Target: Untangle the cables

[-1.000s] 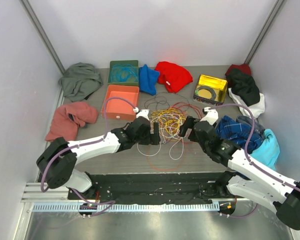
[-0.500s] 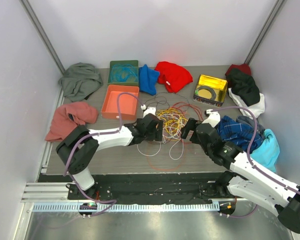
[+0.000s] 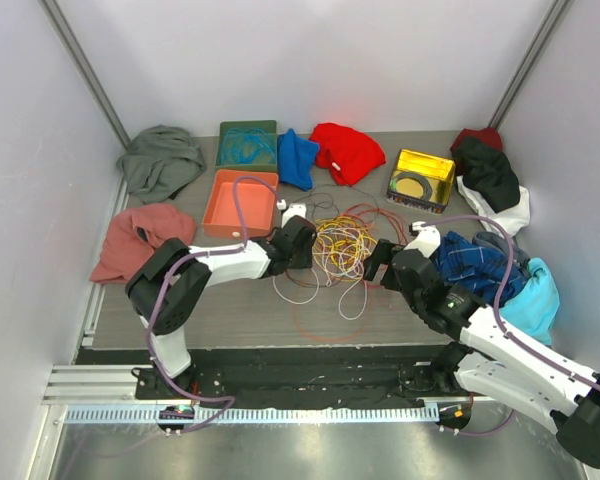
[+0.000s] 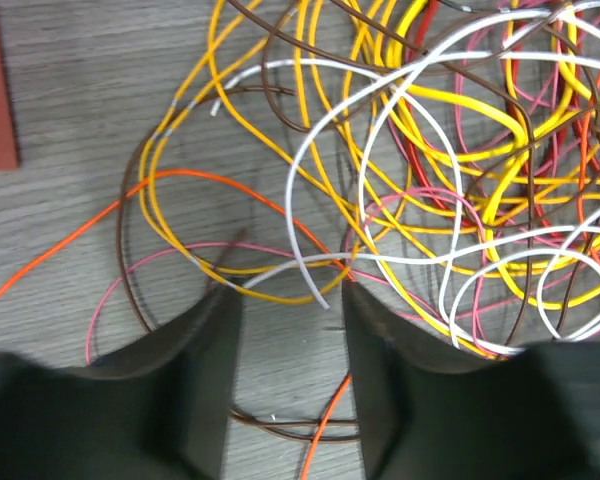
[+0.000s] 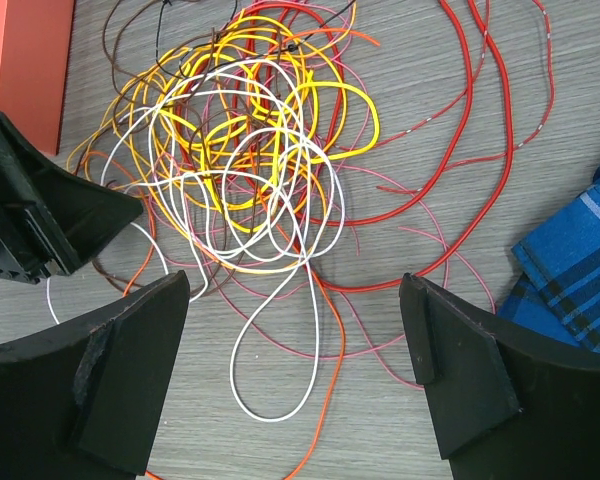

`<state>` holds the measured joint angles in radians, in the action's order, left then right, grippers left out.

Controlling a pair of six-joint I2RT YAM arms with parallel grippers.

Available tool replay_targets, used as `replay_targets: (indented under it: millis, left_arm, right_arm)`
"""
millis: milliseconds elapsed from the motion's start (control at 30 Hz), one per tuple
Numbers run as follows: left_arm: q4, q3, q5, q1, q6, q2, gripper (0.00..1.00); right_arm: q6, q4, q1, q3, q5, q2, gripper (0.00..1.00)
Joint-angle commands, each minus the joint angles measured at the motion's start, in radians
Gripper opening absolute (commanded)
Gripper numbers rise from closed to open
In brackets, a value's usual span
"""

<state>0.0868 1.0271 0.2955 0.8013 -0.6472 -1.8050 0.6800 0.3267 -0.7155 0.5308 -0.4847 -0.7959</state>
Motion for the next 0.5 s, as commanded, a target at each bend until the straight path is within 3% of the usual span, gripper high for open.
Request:
replay_targets:
  millis: [0,67,133,167,467]
  left_arm:
    - [-0.041,-0.004,-0.006,-0.005,0.001,0.018,0.36]
    - [-0.044,-0.025,-0.007,-0.004,0.001,0.053,0.27]
    - [-0.045,-0.038,-0.007,-0.004,0.011,0.108,0.12]
    - [-0.045,-0.05,-0.009,-0.004,0.015,0.128,0.0]
    - [0.02,-0.081,-0.022,0.019,0.03,0.413,0.0]
  right_arm:
    - [-0.017,-0.02,0.004,-0.002,-0.025,0.021,0.95]
    - [-0.016,-0.021,0.005,-0.002,-0.02,0.023,0.95]
    - [-0.017,-0.023,0.004,0.001,-0.017,0.018,0.96]
    - [-0.017,-0.025,0.005,0.003,-0.017,0.015,0.95]
    - [-0.011,-0.017,0.005,0.011,-0.014,0.053,0.95]
